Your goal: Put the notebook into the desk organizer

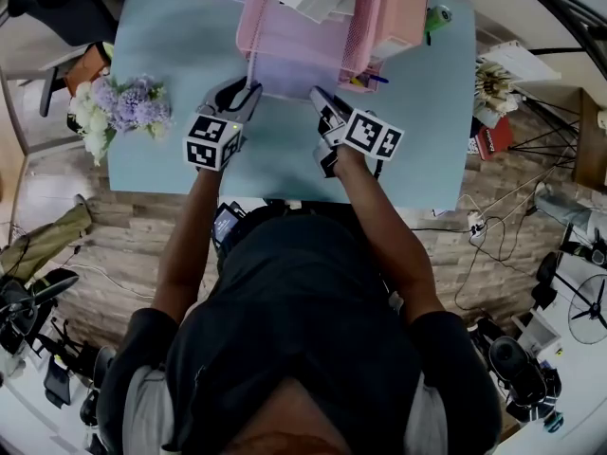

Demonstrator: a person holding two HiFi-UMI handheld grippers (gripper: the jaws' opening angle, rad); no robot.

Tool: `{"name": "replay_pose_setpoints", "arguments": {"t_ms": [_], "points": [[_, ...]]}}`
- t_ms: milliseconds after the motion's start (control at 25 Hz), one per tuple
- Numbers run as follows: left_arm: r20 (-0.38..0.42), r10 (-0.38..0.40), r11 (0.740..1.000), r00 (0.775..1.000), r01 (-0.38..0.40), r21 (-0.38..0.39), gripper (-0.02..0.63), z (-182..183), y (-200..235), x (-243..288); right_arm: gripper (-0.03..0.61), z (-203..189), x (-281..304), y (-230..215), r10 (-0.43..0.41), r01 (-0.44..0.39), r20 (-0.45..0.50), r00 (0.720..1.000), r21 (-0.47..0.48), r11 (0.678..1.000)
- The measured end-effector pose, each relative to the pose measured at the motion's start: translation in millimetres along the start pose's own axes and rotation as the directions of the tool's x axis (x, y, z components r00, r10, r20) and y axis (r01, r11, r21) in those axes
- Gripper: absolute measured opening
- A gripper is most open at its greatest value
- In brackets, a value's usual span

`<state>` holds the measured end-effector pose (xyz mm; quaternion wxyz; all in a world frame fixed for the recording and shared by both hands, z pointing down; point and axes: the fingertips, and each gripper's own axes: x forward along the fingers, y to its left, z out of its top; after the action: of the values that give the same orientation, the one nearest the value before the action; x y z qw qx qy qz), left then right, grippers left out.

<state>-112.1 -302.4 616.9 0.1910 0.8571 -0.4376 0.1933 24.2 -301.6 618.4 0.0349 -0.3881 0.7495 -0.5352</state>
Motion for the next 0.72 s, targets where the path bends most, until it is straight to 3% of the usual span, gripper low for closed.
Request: {"name": "replay_pose_setpoints", "arguments": {"t_ms": [320,720], "points": [[0.047,0.012,0.995,0.999,-0.007,-0.101,0.176,6,7,10,0.044,13,7,-8,0.018,-0.017,-0.002,1.000,0.133,0.991],[0.065,-0.003,0.998,0.998,0.007,-0.055,0.178,16,4,11,0.038,34,13,-19,0.013,-0.011,-0.008,1.000,0.224,0.974]]}}
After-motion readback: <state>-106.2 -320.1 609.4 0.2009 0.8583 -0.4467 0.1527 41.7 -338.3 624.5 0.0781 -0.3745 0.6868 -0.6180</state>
